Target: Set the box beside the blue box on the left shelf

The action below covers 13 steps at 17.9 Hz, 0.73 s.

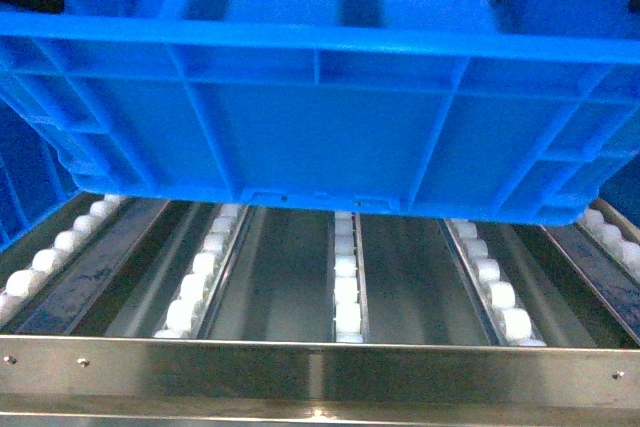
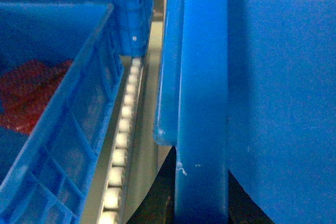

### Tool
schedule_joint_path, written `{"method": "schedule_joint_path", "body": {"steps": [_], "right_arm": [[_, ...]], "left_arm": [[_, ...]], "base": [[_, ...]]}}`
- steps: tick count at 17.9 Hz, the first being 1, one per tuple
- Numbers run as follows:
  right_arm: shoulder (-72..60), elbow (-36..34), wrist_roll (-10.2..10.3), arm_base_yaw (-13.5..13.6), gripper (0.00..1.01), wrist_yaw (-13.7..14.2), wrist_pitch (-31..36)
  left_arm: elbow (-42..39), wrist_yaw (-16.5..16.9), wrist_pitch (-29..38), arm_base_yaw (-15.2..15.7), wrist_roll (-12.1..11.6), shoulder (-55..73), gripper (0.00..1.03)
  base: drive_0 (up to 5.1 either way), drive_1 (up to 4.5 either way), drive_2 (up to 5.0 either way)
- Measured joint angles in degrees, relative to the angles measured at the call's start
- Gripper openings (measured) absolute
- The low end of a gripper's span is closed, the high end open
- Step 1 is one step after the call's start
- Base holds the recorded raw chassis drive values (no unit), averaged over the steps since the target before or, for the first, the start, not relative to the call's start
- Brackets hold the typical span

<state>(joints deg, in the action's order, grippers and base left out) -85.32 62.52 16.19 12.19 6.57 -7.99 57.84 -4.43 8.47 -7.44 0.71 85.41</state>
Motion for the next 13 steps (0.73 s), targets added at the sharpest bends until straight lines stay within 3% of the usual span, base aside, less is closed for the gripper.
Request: {"method": "schedule_joint_path", "body": {"steps": [2, 10, 13], "right_arm": [[-4.2, -0.5, 0.8, -1.1, 0.08, -1.7, -2.2], [-6.9, -1.0, 0.7, -2.8, 0.08, -2.3, -2.6], [-7.9, -0.2, -0.2, -4.1, 0.08, -3.4, -3.3]], "left_arm": [[0.8, 0.9, -4.9, -0.9, 1.3, 5.2, 0.06], [0.8, 1.2, -5.5, -2.0, 2.6, 8.2, 0.06], [0.8, 0.8, -6.0, -3.5, 4.2, 9.0, 0.06]], "base": [[0.0, 0.00, 0.0], [0.0, 0.00, 0.0], [0.0, 0.00, 0.0]]}}
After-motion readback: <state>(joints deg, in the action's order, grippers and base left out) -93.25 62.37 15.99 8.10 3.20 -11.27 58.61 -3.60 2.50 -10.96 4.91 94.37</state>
